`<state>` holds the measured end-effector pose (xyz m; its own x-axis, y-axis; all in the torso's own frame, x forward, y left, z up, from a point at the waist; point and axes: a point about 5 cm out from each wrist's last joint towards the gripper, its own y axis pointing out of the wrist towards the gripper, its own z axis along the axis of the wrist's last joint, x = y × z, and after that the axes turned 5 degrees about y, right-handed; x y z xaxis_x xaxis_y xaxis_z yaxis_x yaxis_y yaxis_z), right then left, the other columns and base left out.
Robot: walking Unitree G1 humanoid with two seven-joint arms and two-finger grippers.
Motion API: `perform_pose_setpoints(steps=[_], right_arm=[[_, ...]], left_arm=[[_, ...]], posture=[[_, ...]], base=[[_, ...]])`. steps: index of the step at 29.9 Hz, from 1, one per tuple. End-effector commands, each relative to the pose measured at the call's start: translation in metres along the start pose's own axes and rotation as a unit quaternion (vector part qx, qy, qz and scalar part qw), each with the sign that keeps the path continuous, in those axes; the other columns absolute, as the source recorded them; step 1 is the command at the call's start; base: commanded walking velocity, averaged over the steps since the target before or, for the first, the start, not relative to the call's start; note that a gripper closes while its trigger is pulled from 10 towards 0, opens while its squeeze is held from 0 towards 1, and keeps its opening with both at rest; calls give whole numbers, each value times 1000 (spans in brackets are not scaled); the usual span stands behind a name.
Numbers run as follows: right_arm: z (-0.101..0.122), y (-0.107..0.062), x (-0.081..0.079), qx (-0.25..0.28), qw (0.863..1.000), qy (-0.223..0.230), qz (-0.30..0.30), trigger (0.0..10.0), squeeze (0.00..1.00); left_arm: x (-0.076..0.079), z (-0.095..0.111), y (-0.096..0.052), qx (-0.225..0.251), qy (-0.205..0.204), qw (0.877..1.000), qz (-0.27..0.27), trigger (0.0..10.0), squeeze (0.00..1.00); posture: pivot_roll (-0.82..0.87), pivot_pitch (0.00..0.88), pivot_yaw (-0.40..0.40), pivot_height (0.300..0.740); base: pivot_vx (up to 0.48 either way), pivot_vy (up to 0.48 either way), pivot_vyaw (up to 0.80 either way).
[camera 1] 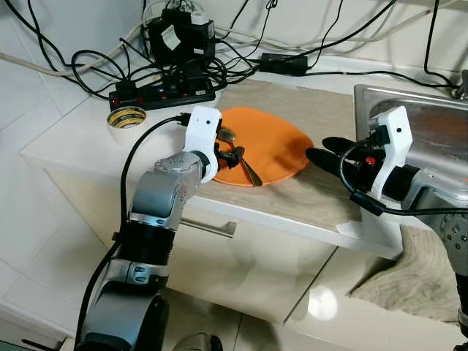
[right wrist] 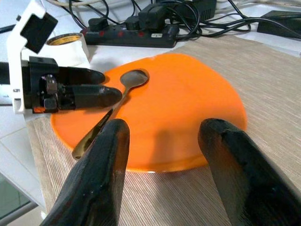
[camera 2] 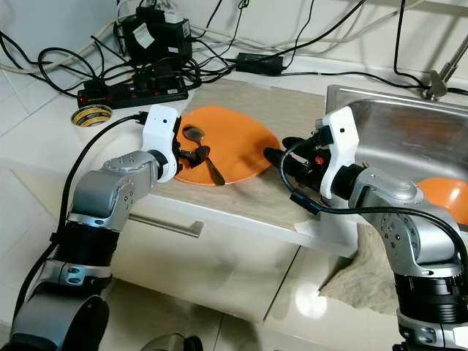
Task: Kitchen organization
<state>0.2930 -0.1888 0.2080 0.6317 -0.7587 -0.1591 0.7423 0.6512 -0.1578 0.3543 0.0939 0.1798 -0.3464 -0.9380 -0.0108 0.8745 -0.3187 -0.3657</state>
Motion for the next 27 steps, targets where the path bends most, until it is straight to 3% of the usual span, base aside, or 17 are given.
perform_pose_setpoints(steps=[1, 5, 19, 27], right_arm=[[4, 2, -1, 5, 1000, -10, 6, 10000, 0], [3, 3, 0, 3, 1000, -11, 6, 10000, 0], [0, 7, -2, 2, 1000, -18, 6, 10000, 0], [-1, 6, -1, 1, 1000, -24, 2, 10000, 0]], left_arm=[[-2, -4, 1, -18, -13, 1000, 6, 10000, 0], [0, -3, 0, -32, -22, 999, 13, 10000, 0], [17, 6, 1, -23, 48, 998, 15, 10000, 0], [17, 7, 4, -1, 67, 998, 22, 10000, 0]], posture=[[-1, 0, 21, 740], [2, 0, 24, 740], [7, 0, 37, 740], [1, 0, 33, 740]], base=[[0, 0, 0], [0, 0, 0], [0, 0, 0], [0, 0, 0]])
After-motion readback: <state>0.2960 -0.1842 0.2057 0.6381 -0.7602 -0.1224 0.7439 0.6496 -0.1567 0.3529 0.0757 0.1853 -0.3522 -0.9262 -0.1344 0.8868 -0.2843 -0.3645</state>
